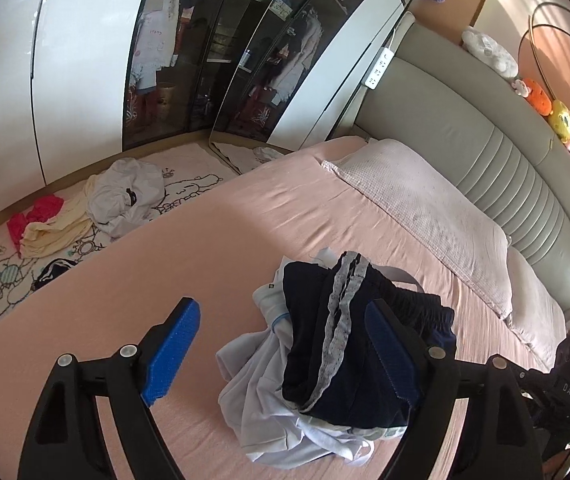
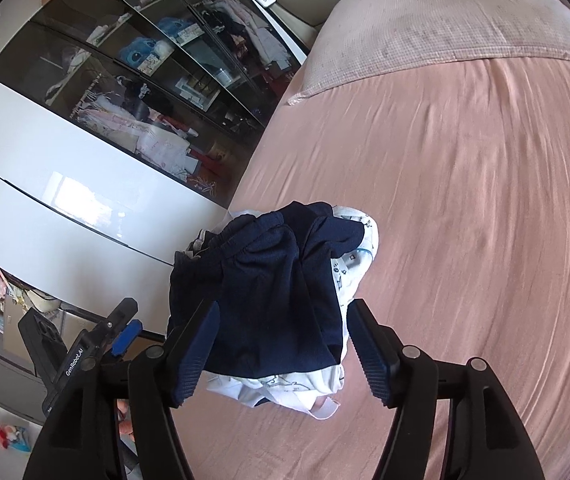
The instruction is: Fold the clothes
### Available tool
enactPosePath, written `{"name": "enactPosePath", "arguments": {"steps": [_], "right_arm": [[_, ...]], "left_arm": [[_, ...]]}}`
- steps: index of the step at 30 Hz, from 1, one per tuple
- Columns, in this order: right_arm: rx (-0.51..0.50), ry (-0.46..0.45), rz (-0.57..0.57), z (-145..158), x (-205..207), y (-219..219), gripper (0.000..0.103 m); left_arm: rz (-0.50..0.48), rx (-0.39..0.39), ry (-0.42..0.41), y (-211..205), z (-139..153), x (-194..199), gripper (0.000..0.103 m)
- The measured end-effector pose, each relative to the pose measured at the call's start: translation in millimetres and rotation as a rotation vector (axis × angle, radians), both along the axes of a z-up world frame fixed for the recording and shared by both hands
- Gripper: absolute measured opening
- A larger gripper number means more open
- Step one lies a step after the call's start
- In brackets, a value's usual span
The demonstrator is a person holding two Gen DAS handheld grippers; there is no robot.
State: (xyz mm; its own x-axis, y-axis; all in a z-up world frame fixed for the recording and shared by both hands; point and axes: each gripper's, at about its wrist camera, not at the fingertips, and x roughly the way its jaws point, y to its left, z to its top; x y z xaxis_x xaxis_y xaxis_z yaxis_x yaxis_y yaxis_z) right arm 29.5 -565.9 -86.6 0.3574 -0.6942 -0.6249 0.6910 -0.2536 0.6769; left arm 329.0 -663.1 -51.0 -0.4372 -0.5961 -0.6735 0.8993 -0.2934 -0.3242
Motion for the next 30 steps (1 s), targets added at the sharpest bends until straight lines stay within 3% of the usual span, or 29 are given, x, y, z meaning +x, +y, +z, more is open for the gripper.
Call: {"name": "enactPosePath", "arguments": {"steps": [5,7,14,19,26,30], "right_arm": [[0.017,0.02,-0.008,10,8,24,0.075],[0.026,0.029,-0.012,15,11,32,0.085],[0.042,0.075,0.001,31,28,58,0.091],[0.017,0.119,-0.023,44,38,73,0.103],[0.013,0.324,-0.093,51,58,95,0.103],[0.042,0.427,-0.015,49,76,105,0.103]], "left_arm": [[-0.034,-0.016,-0.066,29,2,-10,0.085],[-0.058,-0.024,-0.076,40,3,-15,0.085],[-0.16,-0.008,-0.047,69,9,-27,0.085],[-0.186,-0.019,-0.06,92,16,-24,0.085],[-0.161,0.01,-0.049,115,13,-11,0.085],[-0.151,0.007,-0.08,129,14,-9,0.085]]}}
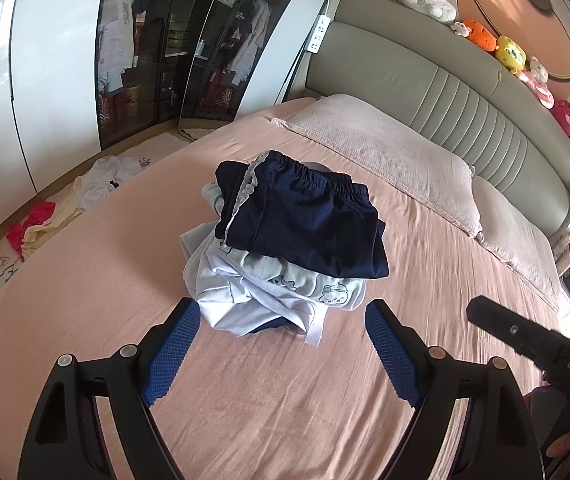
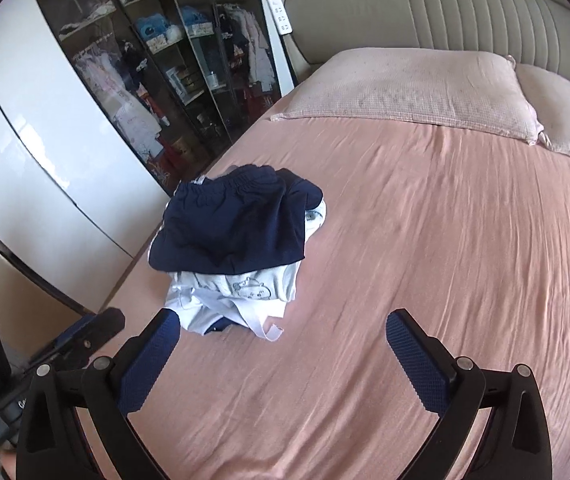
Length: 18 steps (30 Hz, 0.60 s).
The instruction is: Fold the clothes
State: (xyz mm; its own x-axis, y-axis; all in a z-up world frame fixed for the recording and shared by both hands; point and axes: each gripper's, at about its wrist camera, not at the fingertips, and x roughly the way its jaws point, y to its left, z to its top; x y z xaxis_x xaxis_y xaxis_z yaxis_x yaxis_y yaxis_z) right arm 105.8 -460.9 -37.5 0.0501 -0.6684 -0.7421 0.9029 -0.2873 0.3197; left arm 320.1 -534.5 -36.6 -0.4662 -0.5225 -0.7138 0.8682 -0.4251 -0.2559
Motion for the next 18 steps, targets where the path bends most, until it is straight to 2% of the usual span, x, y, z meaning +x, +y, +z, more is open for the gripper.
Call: {"name": "enactPosePath", "arguments": {"steps": [6,11,18], "right_arm": [[0.031,0.144,0.084,11,24,12,0.103],[0.038,0.232,0.129,19,36,28,0.103],[0.062,0.288,0.085,27,29,35,0.103]], "left_arm": [[-0.022,-0.015,-0.062,27,6,-6,0.085],[-0.014,-0.067,-0.122,48,14,-11,0.085],[0.012,-0.085,-0.173,66,16,-12,0.085]]}}
